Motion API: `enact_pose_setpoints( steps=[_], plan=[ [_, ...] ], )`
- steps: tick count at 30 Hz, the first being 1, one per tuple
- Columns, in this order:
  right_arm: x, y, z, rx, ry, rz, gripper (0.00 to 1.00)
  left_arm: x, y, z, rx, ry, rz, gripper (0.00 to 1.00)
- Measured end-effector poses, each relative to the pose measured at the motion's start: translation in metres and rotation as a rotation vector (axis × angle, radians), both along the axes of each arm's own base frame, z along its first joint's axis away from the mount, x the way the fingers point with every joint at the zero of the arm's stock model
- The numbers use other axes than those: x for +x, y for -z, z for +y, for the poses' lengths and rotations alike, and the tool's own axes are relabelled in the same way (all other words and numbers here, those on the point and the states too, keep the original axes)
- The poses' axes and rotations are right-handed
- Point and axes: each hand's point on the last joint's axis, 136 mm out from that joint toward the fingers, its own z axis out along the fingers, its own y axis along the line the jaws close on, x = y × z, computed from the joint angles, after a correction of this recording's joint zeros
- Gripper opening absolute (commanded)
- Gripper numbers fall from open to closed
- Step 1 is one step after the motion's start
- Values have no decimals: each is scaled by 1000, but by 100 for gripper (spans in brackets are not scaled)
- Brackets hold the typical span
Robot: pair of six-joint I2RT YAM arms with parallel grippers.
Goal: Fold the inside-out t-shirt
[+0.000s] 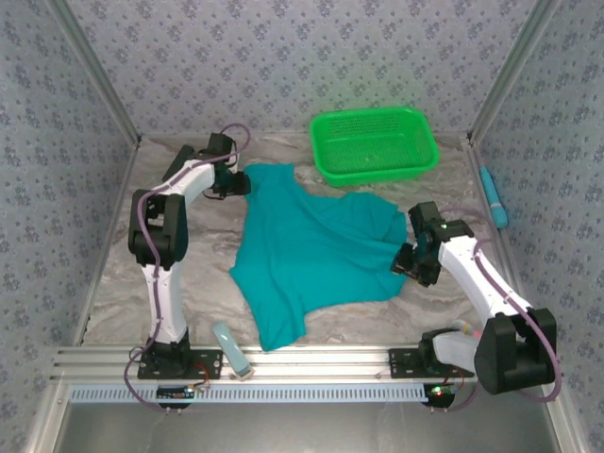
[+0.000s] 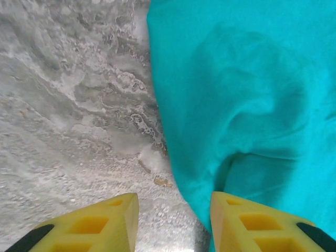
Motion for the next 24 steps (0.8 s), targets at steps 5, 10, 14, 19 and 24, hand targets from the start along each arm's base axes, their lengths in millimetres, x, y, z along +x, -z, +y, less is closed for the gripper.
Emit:
enact_pose_setpoints(
  steps=[5,10,14,19,24],
  plan=[
    [1,10,8,79,-5,-13,51,-5,23,-15,-70,-16,49,30],
    [5,12,15,117,-24,-33,51,6,26,-17,-106,-26,36,0],
    [7,10,14,114,-32,-53,51,5,27,-20,-92,3,30,0],
    [8,9,10,95,-30,-62,51,-9,13,-8,132,110,44,0],
    [9,10,2,58,-18,-64,51,-12,-40,7,608,319,-65,0]
  ],
)
